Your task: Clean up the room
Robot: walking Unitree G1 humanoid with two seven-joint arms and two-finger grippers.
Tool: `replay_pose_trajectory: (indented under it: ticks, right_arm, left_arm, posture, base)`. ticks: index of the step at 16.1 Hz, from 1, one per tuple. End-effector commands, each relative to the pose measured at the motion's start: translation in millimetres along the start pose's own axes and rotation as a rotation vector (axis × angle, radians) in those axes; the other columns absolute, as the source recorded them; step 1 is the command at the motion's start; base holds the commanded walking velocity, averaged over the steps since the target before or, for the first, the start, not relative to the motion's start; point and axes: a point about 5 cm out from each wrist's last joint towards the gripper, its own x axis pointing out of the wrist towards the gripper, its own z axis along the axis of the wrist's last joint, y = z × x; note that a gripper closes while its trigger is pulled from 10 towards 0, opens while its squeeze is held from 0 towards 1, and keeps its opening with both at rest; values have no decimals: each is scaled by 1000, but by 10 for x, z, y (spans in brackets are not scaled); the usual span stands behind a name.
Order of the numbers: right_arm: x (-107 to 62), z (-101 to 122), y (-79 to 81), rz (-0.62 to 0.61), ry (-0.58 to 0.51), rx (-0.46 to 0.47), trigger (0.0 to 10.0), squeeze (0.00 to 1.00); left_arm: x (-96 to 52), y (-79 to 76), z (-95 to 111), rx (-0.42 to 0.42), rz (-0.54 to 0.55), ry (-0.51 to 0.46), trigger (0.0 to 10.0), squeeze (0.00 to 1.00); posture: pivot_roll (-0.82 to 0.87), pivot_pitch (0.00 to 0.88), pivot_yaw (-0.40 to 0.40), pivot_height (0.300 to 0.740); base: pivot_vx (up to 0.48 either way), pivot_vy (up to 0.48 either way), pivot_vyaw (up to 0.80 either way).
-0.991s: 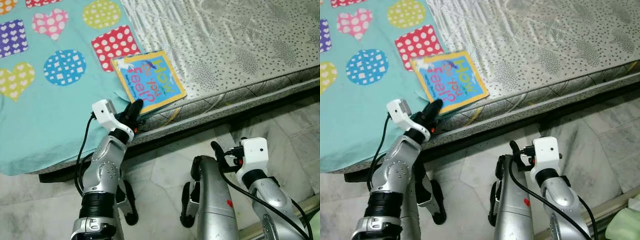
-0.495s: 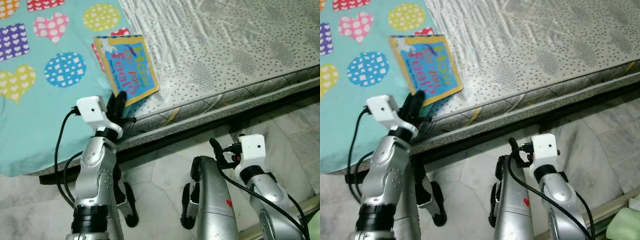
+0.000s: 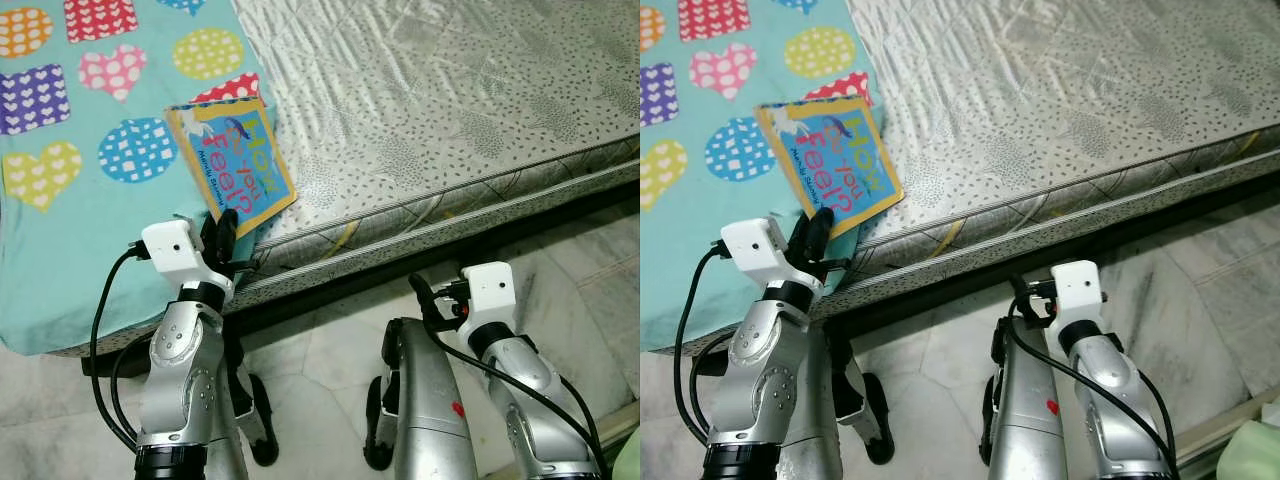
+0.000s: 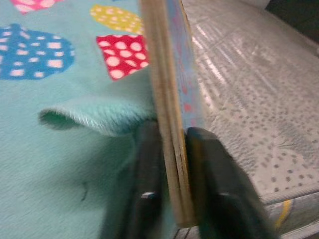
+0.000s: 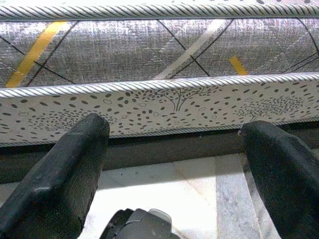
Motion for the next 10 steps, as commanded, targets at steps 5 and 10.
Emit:
replay_pose_trajectory:
  ticks: [5, 10]
  right_arm:
    - [-21, -90, -30, 1, 29, -9, 10000, 0]
    - [-15, -82, -45, -13, 19, -16, 10000, 0]
  left_arm:
    - [-42, 157, -107, -13, 100, 60, 10000, 0]
    - [-19, 188, -89, -51, 105, 50, 0, 0]
  posture:
    - [-144, 285, -27, 552]
    - [-147, 288, -26, 552]
  base:
    - [0, 0, 0]
    - [0, 0, 0]
